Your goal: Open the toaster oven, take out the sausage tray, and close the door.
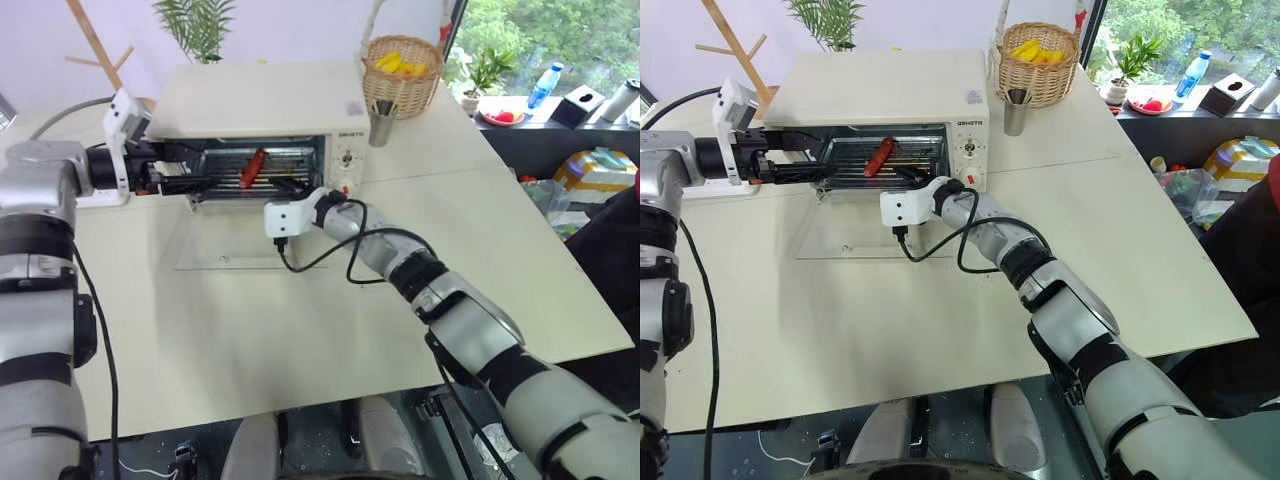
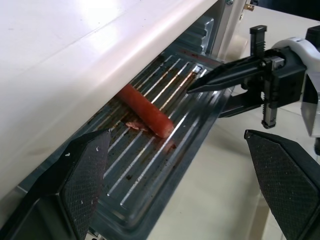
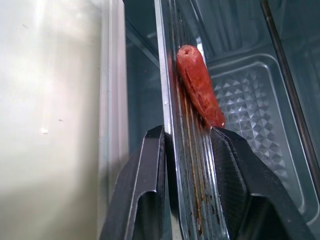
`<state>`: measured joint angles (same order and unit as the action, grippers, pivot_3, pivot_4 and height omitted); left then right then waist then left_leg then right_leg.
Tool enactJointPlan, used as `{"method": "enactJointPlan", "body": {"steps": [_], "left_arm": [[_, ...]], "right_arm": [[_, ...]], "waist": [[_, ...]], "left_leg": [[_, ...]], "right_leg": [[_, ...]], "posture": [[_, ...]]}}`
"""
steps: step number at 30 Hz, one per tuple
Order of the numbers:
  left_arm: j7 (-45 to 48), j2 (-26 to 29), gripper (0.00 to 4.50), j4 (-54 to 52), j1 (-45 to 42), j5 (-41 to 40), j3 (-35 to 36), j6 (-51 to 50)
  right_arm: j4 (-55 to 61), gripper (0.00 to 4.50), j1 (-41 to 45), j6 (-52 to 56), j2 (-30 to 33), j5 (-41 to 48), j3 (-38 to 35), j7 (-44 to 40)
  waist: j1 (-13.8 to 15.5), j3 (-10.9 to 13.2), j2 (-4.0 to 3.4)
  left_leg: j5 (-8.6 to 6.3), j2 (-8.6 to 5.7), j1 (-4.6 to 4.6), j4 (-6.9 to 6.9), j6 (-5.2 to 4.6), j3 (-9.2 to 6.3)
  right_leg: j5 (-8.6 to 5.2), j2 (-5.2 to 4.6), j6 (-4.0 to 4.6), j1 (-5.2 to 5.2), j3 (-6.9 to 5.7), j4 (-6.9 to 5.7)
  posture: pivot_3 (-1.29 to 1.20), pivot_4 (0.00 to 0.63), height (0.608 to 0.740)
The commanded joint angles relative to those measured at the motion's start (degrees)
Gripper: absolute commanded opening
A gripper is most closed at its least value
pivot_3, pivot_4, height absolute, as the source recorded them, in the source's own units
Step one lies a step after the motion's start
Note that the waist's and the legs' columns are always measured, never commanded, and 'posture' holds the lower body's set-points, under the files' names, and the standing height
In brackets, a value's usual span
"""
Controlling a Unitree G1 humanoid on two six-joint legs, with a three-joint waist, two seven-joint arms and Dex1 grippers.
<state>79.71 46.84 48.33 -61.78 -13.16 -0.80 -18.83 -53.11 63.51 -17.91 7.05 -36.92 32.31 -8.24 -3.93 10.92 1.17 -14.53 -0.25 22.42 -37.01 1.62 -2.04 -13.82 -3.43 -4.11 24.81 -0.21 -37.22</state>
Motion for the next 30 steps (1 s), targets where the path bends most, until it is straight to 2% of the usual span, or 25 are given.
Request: {"method": "enactJointPlan", "body": {"steps": [1, 9, 22, 25, 26, 30], "left_arm": [[0.1, 1.4, 4.5, -2.4, -1.4, -0.4, 2.0, -0.6], [-0.2, 1.7, 4.5, -4.8, -0.3, -0.8, 2.7, -2.0], [-0.5, 1.4, 4.5, -5.0, -0.1, -0.6, 3.4, -2.0], [-0.5, 1.3, 4.5, -4.6, -0.3, -0.4, 3.3, -1.7], [-0.5, 1.3, 4.5, -4.5, -0.4, -0.4, 3.3, -1.7], [-0.4, 1.2, 4.5, -4.4, -0.5, -0.4, 3.3, -1.7]], "right_arm": [[-3.9, 1.52, 3.8, -0.8, -1.6, -0.4, -0.4, 2.5], [-13.0, 1.52, 7.3, -1.9, -3.2, -1.3, 0.3, 5.5], [-12.2, 1.52, 6.3, -3.8, -3.9, -0.5, 0.4, 3.7], [-12.7, 2.33, 6.3, -3.5, -4.0, -1.0, 0.7, 4.2], [-13.1, 2.8, 6.4, -3.1, -4.1, -1.3, 0.8, 4.5], [-14.0, 2.8, 6.8, -2.5, -4.1, -1.9, 1.3, 5.1]], "waist": [[0.0, 0.0, 0.0], [0.0, 0.0, 0.0], [0.0, 0.0, 0.0], [0.0, 0.0, 0.0], [0.0, 0.0, 0.0], [0.0, 0.0, 0.0]], "left_leg": [[0.0, 0.0, 0.0, 0.0, 0.0, 0.0], [0.0, 0.0, 0.0, -0.01, 0.0, 0.0], [0.0, 0.0, 0.0, -0.04, 0.0, 0.0], [0.0, 0.0, -0.01, -0.03, 0.0, -0.01], [0.0, 0.0, -0.01, -0.03, 0.0, -0.01], [0.0, 0.0, 0.0, -0.04, 0.0, 0.0]], "right_leg": [[0.0, 0.0, 0.0, 0.0, 0.0, 0.0], [0.0, 0.0, 0.0, 0.0, 0.0, -0.03], [0.0, 0.0, 0.0, 0.0, 0.01, -0.05], [0.0, 0.0, 0.0, 0.0, 0.0, -0.05], [0.0, 0.0, 0.0, 0.0, 0.0, -0.05], [0.0, 0.0, 0.0, 0.0, 0.0, -0.05]], "posture": [[0.0, 0.15, 0.74], [0.0, 0.15, 0.74], [0.0, 0.15, 0.74], [0.0, 0.15, 0.74], [0.0, 0.15, 0.74], [0.0, 0.15, 0.74]]}}
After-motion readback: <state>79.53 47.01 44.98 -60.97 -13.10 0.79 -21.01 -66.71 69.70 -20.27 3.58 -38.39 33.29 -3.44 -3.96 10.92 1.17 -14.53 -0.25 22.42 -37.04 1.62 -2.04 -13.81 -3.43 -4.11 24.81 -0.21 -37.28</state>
